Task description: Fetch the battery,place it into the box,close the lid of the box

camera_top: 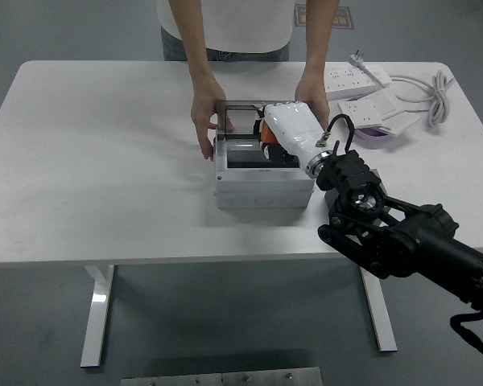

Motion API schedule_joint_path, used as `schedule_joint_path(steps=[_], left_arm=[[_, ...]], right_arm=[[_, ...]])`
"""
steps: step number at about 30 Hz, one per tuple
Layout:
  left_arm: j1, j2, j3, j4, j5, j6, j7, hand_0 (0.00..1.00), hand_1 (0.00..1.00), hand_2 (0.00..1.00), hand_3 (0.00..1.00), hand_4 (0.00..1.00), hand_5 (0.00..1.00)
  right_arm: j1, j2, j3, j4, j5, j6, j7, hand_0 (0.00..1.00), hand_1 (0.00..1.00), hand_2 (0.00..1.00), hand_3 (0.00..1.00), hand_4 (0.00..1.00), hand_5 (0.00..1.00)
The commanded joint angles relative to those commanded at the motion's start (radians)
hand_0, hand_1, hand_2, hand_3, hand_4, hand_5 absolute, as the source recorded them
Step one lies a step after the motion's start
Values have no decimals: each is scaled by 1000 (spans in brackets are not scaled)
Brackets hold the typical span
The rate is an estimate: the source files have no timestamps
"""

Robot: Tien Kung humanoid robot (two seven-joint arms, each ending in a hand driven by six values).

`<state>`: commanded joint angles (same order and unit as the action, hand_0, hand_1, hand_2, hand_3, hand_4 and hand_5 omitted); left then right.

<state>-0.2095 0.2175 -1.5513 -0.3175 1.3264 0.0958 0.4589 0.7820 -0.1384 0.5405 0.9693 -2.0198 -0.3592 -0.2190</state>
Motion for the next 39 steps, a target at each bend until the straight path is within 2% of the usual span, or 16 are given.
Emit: schedule_joint_path(steps=[10, 18, 29, 35, 39], left_arm=[[-10, 2, -12, -1, 24, -8, 4, 574, 720, 670, 608, 702, 181], [-18, 3, -21, -1, 42, -14, 6, 574, 721, 670, 608, 702, 182], [-22, 2, -25, -2, 51, -16, 8, 573, 720, 670, 609, 701, 181], [-25, 2, -27, -2, 52, -16, 8, 573, 720, 669, 608, 701, 182], [-26, 3, -28, -2, 53, -17, 9, 573, 720, 668, 608, 699, 182]], right_arm=[[31, 80, -14, -109, 53, -37, 3, 105, 205, 376, 440, 146, 2], [27, 103, -28, -197, 148, -126, 55, 105, 206, 375, 438, 148, 2], [22, 112, -47, -208, 218, -188, 90, 121, 211, 373, 430, 153, 2], [24, 118, -62, -211, 250, -196, 98, 129, 214, 376, 434, 161, 2], [25, 120, -67, -210, 258, -182, 99, 133, 215, 376, 434, 163, 2]])
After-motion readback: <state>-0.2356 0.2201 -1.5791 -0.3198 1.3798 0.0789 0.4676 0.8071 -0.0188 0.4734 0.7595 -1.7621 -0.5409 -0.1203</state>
